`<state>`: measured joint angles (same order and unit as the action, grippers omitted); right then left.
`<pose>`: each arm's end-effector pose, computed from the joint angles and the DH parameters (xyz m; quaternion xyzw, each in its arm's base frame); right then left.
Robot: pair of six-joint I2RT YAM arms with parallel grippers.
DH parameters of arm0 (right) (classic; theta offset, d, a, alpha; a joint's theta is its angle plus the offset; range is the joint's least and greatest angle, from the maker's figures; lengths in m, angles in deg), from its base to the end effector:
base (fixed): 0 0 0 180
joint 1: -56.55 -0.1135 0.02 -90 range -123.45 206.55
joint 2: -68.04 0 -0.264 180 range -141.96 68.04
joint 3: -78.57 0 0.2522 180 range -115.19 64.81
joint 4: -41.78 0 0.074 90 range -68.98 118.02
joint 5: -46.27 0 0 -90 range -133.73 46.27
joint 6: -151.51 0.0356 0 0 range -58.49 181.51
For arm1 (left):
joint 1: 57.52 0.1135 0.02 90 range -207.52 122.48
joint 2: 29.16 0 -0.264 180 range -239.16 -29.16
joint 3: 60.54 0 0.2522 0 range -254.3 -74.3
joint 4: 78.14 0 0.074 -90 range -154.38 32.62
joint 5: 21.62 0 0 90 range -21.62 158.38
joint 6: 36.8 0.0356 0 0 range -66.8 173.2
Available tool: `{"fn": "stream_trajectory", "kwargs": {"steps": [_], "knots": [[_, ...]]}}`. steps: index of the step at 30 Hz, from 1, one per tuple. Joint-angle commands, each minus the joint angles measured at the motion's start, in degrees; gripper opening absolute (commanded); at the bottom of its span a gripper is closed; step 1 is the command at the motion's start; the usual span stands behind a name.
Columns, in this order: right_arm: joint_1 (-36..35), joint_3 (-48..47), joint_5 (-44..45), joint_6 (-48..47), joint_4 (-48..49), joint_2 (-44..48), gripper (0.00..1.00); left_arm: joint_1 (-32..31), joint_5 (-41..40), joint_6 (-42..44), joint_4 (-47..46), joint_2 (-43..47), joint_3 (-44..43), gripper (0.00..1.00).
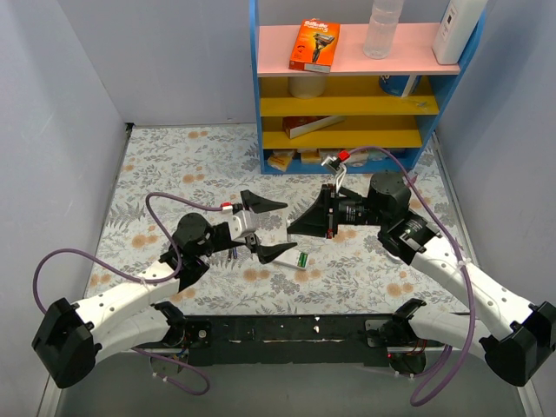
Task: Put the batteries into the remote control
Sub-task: Load the battery cover into the remote control.
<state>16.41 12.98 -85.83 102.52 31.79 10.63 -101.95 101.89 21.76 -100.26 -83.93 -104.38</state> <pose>0.1588 0.1651 0.3686 -0.2448 0.6721 0.6183 0.3255 0.1412 -0.1660 0.3014 0.2901 0.5788 -0.5992 0.4710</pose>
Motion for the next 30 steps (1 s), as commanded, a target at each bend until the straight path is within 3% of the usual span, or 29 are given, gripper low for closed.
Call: {"fn": "stream_trajectory", "kwargs": {"steps": [1, 8, 19, 27, 30], "knots": [[0.2, 0.4, -3.6, 2.3, 6.1, -0.3, 0.01, -0.2, 4.1, 3.2, 2.3, -0.3, -3.2, 0.92], [0.4, 1.1, -5.4, 4.2, 7.8, -1.1, 0.01, -0.3, 7.1, 4.4, 4.2, 0.2, -5.0, 0.78], [0.9, 2.0, -5.7, 5.7, 7.1, -1.8, 0.01, -0.3, 6.5, 6.0, 7.0, 1.7, -4.8, 0.47], [0.9, 2.5, -6.5, 7.2, 7.0, -3.0, 0.01, -0.3, 5.8, 6.5, 7.3, 3.0, -4.9, 0.73], [0.9, 2.6, -6.7, 7.8, 7.0, -3.3, 0.01, -0.3, 5.9, 6.7, 7.6, 3.3, -4.9, 0.74]]}}
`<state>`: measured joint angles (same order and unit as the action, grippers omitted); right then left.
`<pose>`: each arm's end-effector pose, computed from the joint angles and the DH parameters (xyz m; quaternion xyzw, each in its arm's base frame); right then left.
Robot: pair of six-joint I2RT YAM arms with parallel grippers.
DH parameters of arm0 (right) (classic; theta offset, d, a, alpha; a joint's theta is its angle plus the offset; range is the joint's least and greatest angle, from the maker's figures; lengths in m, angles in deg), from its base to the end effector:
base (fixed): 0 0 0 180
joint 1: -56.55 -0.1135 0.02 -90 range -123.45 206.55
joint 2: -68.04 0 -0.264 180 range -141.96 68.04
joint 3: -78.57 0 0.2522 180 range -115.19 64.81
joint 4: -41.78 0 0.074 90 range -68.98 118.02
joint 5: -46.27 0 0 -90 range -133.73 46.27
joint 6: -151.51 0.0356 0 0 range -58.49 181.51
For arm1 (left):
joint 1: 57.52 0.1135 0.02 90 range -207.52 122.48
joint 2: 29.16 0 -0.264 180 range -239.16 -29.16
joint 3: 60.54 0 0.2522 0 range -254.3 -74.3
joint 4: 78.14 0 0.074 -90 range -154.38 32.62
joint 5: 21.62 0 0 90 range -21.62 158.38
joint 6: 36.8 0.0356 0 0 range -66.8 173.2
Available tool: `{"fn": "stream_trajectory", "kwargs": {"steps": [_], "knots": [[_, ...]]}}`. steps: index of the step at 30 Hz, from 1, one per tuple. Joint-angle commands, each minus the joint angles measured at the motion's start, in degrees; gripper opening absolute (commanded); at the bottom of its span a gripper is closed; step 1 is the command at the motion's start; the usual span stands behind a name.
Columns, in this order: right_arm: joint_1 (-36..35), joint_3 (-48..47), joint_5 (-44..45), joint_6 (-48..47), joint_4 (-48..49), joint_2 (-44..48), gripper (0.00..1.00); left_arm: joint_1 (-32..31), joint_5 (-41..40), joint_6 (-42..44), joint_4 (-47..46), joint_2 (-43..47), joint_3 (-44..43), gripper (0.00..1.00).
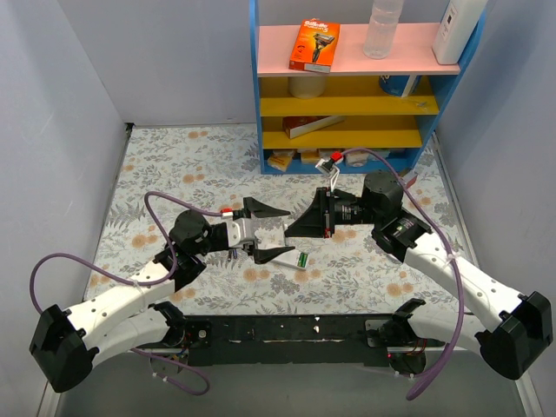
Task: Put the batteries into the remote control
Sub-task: Load the battery cover into the remote control.
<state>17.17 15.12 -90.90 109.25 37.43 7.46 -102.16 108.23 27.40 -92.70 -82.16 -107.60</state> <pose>0.1692 0.1727 0.3535 -0.2307 0.6750 0.6484 0.2660 0.1349 -0.1653 0.3134 0.3552 0.5624 -0.5926 0.4542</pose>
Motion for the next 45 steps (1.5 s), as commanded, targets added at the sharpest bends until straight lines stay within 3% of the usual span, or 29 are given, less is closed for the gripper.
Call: {"fn": "stream_trajectory", "kwargs": {"steps": [1, 7, 14, 19, 22, 26, 28, 31, 34, 39, 43, 45], "knots": [[0.2, 0.6, -1.4, 1.1, 1.4, -0.2, 0.01, -0.1, -0.2, 1.1, 0.3, 1.5, -1.7, 0.73], [0.4, 1.3, -1.5, 2.9, 2.9, -0.9, 0.01, -0.2, 0.7, 1.5, 1.9, 1.6, -1.7, 0.56], [1.1, 0.8, -4.2, 5.2, 6.6, -2.5, 0.01, -0.6, -1.2, 4.0, 5.5, 1.7, -2.3, 0.62], [1.4, 1.0, -3.5, 4.3, 4.1, -2.4, 0.01, -0.6, -1.5, 4.7, 4.8, 1.7, -1.3, 0.64], [1.3, 1.4, -2.8, 5.0, 4.6, -2.5, 0.01, -0.8, -0.9, 4.9, 5.7, 0.9, -2.2, 0.57], [1.3, 1.4, -2.7, 5.1, 5.5, -2.9, 0.01, -1.1, -1.3, 4.2, 5.7, 0.7, -1.9, 0.41], [1.4, 2.8, -2.0, 5.5, 5.0, -2.8, 0.01, -1.1, -1.5, 4.3, 6.3, 0.5, -2.5, 0.27], [1.4, 3.3, -1.9, 6.7, 7.2, -2.0, 0.01, -1.2, -1.4, 4.6, 7.4, 0.4, -3.4, 0.18], [1.7, 1.4, 0.2, 2.8, 0.8, -1.9, 0.01, -1.2, -2.1, 4.3, 7.0, -0.3, -2.7, 0.13], [1.8, 1.2, 4.0, 0.8, -2.4, -1.2, 0.09, -1.3, -2.4, 3.7, 6.1, -1.5, -1.9, 0.04], [1.9, -1.2, 8.0, -3.5, -9.3, -1.6, 0.36, -1.3, -3.5, 3.5, 6.4, -3.0, -2.0, 0.0], [1.9, -3.6, 11.6, -7.6, -13.9, -1.2, 0.43, -1.3, -4.3, 4.1, 8.3, -4.0, -3.1, 0.0]]}}
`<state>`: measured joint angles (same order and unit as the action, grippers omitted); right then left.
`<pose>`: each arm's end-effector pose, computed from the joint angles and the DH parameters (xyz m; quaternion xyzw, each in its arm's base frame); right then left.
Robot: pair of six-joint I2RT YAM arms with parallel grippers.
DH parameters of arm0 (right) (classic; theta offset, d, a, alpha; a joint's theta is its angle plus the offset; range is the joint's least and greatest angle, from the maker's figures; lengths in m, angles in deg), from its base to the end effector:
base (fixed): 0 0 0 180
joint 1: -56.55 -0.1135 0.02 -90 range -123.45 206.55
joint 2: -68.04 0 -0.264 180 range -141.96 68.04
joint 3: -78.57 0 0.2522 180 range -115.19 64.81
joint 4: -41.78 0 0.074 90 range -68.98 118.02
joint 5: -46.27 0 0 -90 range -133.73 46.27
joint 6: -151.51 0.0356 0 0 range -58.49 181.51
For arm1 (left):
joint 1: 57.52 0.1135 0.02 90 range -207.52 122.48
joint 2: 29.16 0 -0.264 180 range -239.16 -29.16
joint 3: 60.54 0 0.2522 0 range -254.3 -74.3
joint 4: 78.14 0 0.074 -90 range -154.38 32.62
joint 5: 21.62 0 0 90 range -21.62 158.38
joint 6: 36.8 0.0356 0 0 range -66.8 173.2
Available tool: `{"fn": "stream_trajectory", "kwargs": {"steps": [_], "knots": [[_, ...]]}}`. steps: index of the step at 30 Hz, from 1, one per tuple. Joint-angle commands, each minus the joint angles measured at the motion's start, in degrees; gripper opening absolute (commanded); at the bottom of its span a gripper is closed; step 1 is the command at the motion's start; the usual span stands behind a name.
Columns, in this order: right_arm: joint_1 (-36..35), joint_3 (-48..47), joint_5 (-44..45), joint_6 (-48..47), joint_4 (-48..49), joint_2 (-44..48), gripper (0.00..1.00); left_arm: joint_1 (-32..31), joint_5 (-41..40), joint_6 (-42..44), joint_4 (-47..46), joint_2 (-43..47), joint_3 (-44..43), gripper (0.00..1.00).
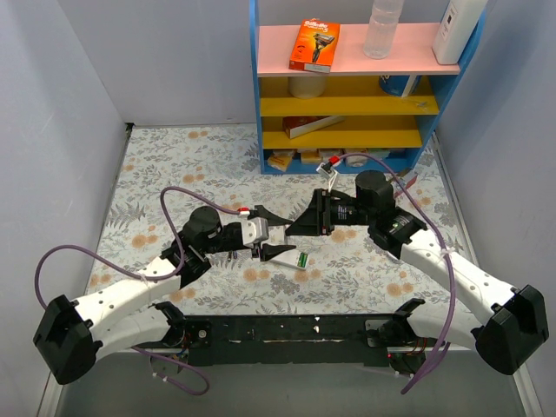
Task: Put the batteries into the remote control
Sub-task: Load the battery cover into the remote control.
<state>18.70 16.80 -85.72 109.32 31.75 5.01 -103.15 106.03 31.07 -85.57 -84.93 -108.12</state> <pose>0.1835 0.1728 0.3236 -0.1637 0.7389 0.6056 0.2458 0.1406 -0.1748 0.2945 0.3591 0.6134 -0.5613 0.4239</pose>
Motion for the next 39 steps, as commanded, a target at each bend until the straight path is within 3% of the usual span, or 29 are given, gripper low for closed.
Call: {"fn": "stream_trajectory", "kwargs": {"steps": [1, 4, 11, 27, 33, 36, 39], "knots": [[0.4, -5.9, 7.8, -9.0, -12.0, 1.3, 0.46, -0.3, -3.3, 1.1, 2.2, -2.8, -3.3, 0.0], [0.3, -9.8, 16.2, -13.0, -19.3, 1.5, 0.49, -0.4, -4.2, 2.0, 7.7, -6.4, -7.1, 0.0], [-0.6, -12.1, 21.8, -14.2, -23.9, 0.6, 0.5, -0.5, -5.7, 3.5, 14.8, -10.8, -11.3, 0.0], [-4.6, -8.6, 26.1, -10.5, -20.9, -4.2, 0.48, -1.9, -7.1, 3.3, 17.3, -15.8, -15.2, 0.0], [-4.6, -6.0, 26.5, -9.1, -19.5, -4.1, 0.36, -2.2, -9.4, 2.8, 17.1, -16.9, -15.7, 0.06], [-4.5, -4.9, 26.1, -7.9, -17.7, -3.7, 0.22, -2.2, -10.7, 2.2, 17.0, -17.2, -15.6, 0.12], [-4.5, -2.7, 26.9, -6.5, -15.7, -2.5, 0.08, -2.2, -13.3, 0.3, 15.9, -17.0, -15.0, 0.34]]}}
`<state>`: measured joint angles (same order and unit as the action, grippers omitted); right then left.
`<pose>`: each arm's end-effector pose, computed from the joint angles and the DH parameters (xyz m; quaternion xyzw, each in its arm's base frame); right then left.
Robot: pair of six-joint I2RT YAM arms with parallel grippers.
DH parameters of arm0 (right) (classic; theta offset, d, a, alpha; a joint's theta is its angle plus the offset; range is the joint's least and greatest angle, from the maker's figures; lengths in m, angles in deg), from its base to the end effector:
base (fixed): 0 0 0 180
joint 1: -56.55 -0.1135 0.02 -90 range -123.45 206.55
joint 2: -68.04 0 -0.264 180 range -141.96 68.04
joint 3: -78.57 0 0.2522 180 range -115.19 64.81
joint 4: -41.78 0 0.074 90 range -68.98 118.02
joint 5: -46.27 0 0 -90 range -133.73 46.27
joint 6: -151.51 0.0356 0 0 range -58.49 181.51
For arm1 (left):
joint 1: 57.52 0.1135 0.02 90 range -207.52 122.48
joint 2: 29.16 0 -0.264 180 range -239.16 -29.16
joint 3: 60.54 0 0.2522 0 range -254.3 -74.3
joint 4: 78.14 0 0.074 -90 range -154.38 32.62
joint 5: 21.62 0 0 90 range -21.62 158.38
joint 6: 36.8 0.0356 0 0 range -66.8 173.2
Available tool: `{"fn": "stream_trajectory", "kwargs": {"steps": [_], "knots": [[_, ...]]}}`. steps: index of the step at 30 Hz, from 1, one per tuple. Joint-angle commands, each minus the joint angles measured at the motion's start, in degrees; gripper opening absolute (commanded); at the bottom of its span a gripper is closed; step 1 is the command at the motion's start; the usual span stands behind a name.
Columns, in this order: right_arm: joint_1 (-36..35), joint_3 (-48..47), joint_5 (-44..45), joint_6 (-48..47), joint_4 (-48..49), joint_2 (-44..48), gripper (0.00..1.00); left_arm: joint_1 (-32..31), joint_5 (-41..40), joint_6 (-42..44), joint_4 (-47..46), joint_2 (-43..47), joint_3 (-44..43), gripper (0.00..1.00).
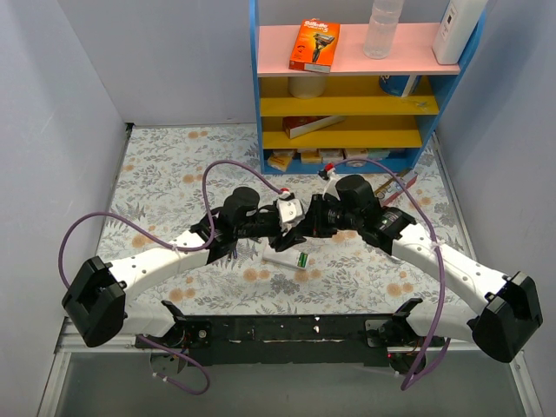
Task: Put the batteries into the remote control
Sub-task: Load the battery cover into the remote control.
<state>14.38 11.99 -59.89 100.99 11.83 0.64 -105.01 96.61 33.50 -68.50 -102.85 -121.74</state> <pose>0.1888 0.1844 0.2983 -0.0896 0.8589 0.4123 0.2903 0.1833 -0.2249 0.2726 0.3254 0.7484 -0.4681 0.3390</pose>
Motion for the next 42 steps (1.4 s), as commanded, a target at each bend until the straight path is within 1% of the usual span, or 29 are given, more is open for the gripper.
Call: {"fn": "stream_trajectory", "kwargs": {"steps": [1, 2, 4, 5, 6, 8, 9, 10, 12, 13, 14, 15, 16, 17, 18, 19, 20, 21, 22, 25, 28, 31, 36, 37, 42], "knots": [[-0.2, 3.8, 1.2, 2.2, 5.2, 2.4, 0.07, -0.3, -4.9, -3.1, -1.7, 1.1, -0.6, 0.43], [-0.1, 4.6, 1.3, 2.6, 6.2, 3.4, 0.05, -0.3, -5.8, -3.9, -2.7, 1.4, -0.3, 0.49], [0.3, 7.2, 2.2, 3.6, 8.6, 4.5, 0.02, -0.3, -8.8, -8.2, -4.9, 2.2, 1.0, 0.59], [0.7, 8.4, 2.3, 4.1, 9.5, 5.9, 0.01, -0.3, -9.7, -10.3, -5.7, 2.5, 1.6, 0.71], [0.9, 9.6, 2.6, 5.3, 11.2, 6.8, 0.01, -0.3, -11.8, -14.2, -6.6, 3.3, 2.1, 0.79], [2.2, 13.8, 4.2, 6.6, 12.7, 10.2, 0.01, -0.3, -14.2, -19.4, -8.7, 3.9, 3.2, 0.98], [2.9, 15.1, 4.6, 7.4, 13.4, 11.5, 0.01, -0.3, -15.0, -21.7, -9.3, 4.1, 3.4, 0.98], [3.8, 16.8, 5.5, 8.4, 14.6, 12.7, 0.01, -0.3, -15.6, -26.1, -10.2, 4.4, 3.5, 0.98], [5.0, 21.2, 6.4, 9.8, 15.7, 16.4, 0.01, -0.3, -16.1, -30.5, -10.9, 4.5, 2.4, 0.98], [6.0, 22.6, 6.5, 11.6, 18.4, 17.5, 0.01, -0.3, -16.6, -34.7, -11.4, 4.3, 1.6, 0.98], [6.5, 24.0, 6.4, 12.4, 19.8, 19.2, 0.01, -0.3, -16.6, -36.9, -11.6, 4.0, 0.6, 0.98], [6.9, 26.7, 6.2, 13.0, 20.8, 19.8, 0.01, -0.3, -16.6, -38.5, -11.3, 3.6, -2.5, 0.98], [7.3, 27.6, 5.7, 13.8, 21.9, 20.2, 0.01, -0.3, -17.0, -39.9, -9.3, 3.1, -4.4, 0.98], [7.3, 28.5, 5.4, 14.8, 23.9, 20.8, 0.01, -0.3, -17.9, -43.4, -7.7, 1.9, -6.9, 0.98], [7.3, 30.0, 4.9, 15.5, 24.9, 21.1, 0.01, -0.3, -18.6, -44.5, -6.0, 1.5, -10.5, 0.98], [7.3, 30.9, 4.5, 16.0, 25.4, 21.5, 0.01, -0.3, -19.3, -45.8, -4.2, 1.2, -12.2, 0.98], [7.2, 31.7, 4.5, 16.7, 26.9, 22.5, 0.01, -0.3, -21.7, -48.3, -0.4, 1.1, -13.2, 0.98], [7.3, 32.8, 4.6, 16.9, 28.0, 23.2, 0.01, -0.3, -23.1, -49.8, 1.5, 1.2, -13.6, 0.98], [7.3, 35.0, 5.0, 17.3, 28.7, 23.8, 0.01, -0.2, -24.8, -51.1, 4.9, 1.5, -13.2, 0.98], [7.3, 39.4, 4.4, 19.0, 34.2, 25.2, 0.01, 0.2, -27.5, -55.1, 9.0, 3.1, -9.0, 0.98], [7.1, 41.4, 3.6, 19.7, 37.9, 24.4, 0.01, 1.4, -29.7, -59.5, 13.0, 4.0, -5.7, 0.98], [6.6, 43.8, 4.2, 20.5, 42.3, 23.4, 0.01, 3.2, -28.9, -62.9, 15.9, 3.9, -1.8, 0.98], [4.1, 45.7, 5.2, 20.7, 48.7, 17.7, 0.01, 5.2, -28.3, -65.1, 16.8, 2.6, 3.6, 0.98], [3.3, 45.9, 5.4, 20.6, 51.4, 15.6, 0.01, 5.9, -28.3, -65.2, 17.3, 2.0, 3.8, 0.98], [2.4, 46.7, 6.5, 20.9, 57.8, 9.8, 0.01, 7.0, -24.6, -65.8, 18.4, -2.5, 3.8, 0.98]]}}
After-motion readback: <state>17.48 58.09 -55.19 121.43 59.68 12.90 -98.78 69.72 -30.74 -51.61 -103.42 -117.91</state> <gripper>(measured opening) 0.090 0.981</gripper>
